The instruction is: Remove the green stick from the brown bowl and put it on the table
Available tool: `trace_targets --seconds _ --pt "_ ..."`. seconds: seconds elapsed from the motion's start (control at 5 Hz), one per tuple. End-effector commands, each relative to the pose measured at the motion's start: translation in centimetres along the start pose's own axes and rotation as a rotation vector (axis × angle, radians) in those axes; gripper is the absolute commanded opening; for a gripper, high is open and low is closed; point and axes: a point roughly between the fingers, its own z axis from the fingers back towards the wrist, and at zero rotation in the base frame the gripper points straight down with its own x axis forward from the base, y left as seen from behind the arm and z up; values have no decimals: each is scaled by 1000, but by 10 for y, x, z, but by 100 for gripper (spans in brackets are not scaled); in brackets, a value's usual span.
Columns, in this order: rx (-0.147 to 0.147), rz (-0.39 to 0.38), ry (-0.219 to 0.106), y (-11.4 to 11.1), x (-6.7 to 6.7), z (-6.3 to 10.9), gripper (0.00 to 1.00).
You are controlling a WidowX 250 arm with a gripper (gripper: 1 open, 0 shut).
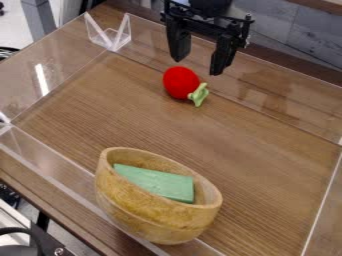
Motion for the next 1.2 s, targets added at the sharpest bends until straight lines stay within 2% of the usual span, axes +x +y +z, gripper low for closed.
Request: trace_targets --seconds 0.0,0.2,0.4,0.8,1.0 --pt "1 -100 28 0 -10 -12 100" --pt "2 -231 50 -4 -24 -17 100" --pt "12 -418 40 -4 -42 -20 100" --pt "23 -918 45 -9 -85 -35 100" --pt "36 -1079 53 -14 -103 -39 100"
